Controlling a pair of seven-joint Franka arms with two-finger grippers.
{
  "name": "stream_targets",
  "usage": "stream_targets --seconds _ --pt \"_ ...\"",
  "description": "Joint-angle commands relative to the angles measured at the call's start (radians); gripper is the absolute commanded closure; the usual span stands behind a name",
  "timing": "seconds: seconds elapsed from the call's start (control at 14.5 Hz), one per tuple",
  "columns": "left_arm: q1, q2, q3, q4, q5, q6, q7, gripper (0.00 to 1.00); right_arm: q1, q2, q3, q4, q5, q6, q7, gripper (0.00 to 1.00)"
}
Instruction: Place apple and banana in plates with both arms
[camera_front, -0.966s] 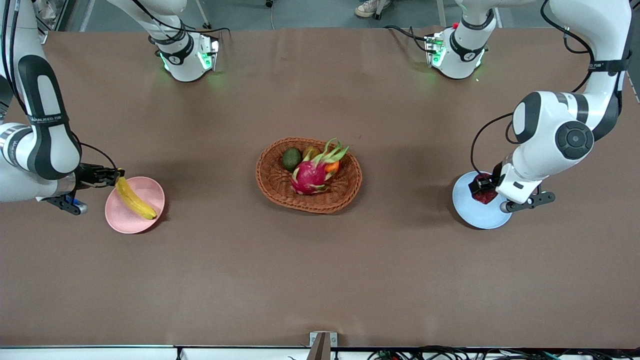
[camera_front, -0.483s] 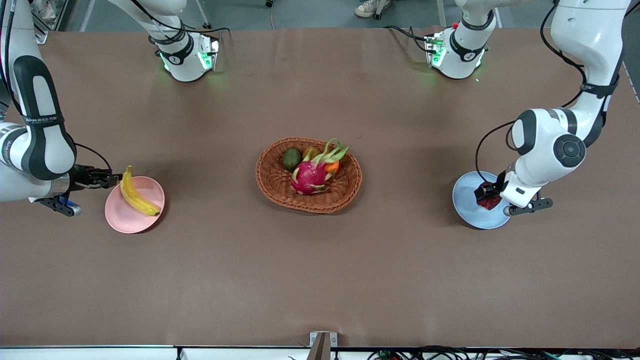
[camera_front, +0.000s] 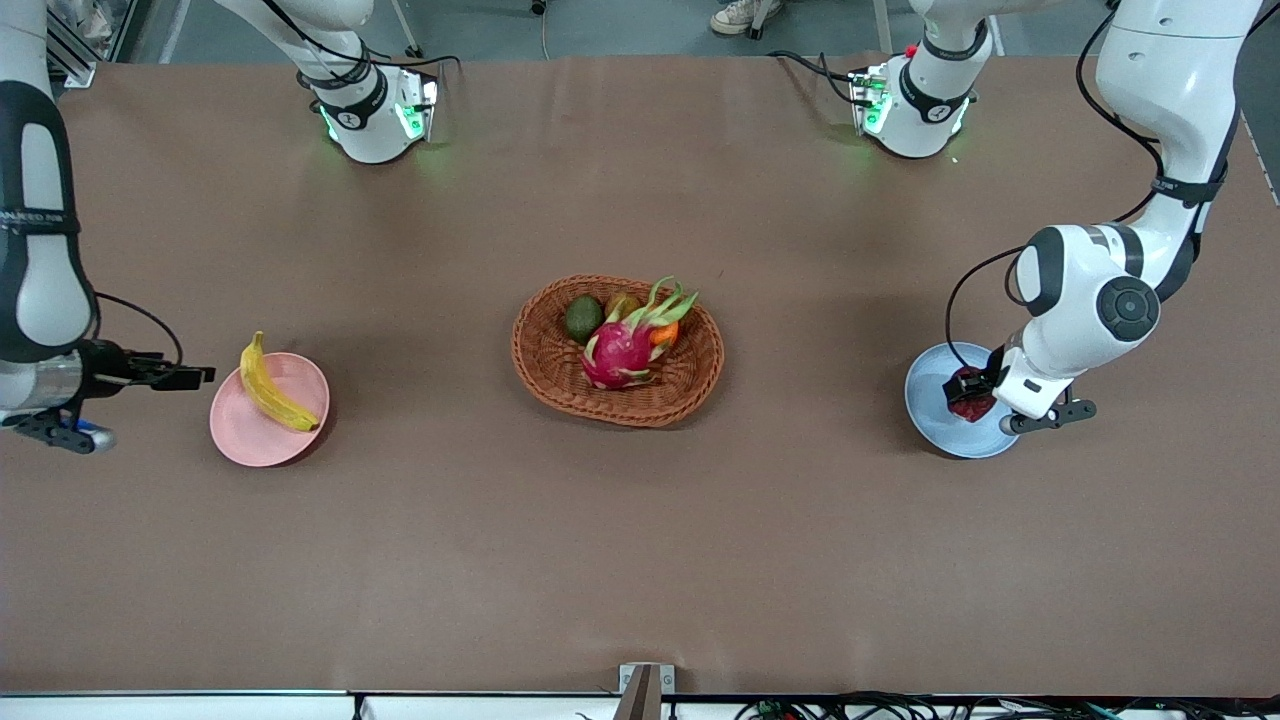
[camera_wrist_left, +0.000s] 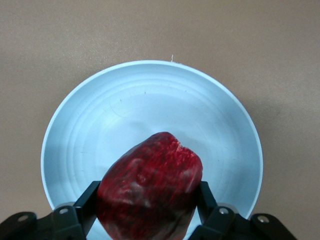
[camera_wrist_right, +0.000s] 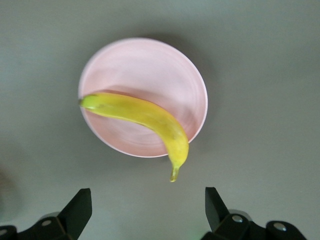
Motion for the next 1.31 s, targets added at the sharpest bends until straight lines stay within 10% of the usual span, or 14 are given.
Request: stream_targets --seconds 0.0,0.62,1.24 --pt "0.009 -0.035 -0.008 0.006 0.023 -0.011 0.001 0.0 0.071 -0.077 0.003 0.026 -0.059 -0.026 0.004 0.0" --pt "0.009 -0.349 -0.005 0.176 0.019 -0.499 0.107 0.0 0.12 -0.261 0.001 0.189 -0.062 -0.275 -0.002 0.0" --pt "0.009 -0.375 -0.005 0.541 -0.07 -0.866 0.176 0.0 0.178 -0.289 0.004 0.186 -0.062 -0.293 0.007 0.0"
